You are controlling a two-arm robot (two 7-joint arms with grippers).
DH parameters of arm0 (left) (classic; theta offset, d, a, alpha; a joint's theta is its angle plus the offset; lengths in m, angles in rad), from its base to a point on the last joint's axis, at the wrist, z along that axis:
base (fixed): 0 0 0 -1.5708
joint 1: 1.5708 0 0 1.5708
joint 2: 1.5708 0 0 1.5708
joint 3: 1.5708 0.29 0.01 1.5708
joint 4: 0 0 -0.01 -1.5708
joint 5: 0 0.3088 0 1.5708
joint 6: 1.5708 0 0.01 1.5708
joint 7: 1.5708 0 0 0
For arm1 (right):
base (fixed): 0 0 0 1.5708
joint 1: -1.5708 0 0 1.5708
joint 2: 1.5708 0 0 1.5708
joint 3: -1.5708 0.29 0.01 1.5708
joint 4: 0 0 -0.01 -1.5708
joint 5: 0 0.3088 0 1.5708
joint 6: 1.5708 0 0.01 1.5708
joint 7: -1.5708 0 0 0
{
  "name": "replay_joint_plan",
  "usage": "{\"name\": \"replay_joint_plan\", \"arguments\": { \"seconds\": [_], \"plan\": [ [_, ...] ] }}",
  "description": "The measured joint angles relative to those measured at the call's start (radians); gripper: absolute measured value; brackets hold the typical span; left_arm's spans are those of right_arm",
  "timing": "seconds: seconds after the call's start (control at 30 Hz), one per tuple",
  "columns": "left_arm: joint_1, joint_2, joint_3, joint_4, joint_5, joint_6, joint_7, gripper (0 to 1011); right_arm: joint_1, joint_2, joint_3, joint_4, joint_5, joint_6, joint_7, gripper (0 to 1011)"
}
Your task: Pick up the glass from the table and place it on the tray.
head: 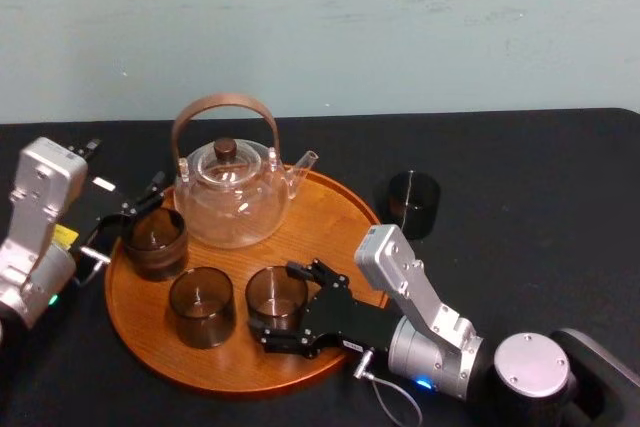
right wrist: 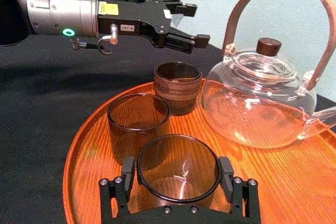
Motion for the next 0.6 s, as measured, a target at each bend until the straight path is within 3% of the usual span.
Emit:
{"name": "replay_joint_plan", "arguments": {
  "seconds": [0.6],
  "plan": [
    [0.000,0.000,0.000,0.000,0.000,0.000,0.000,1001,-0.039,0.045,0.026,-0.099,0.027,-0.050,0.009,1002]
  ]
}}
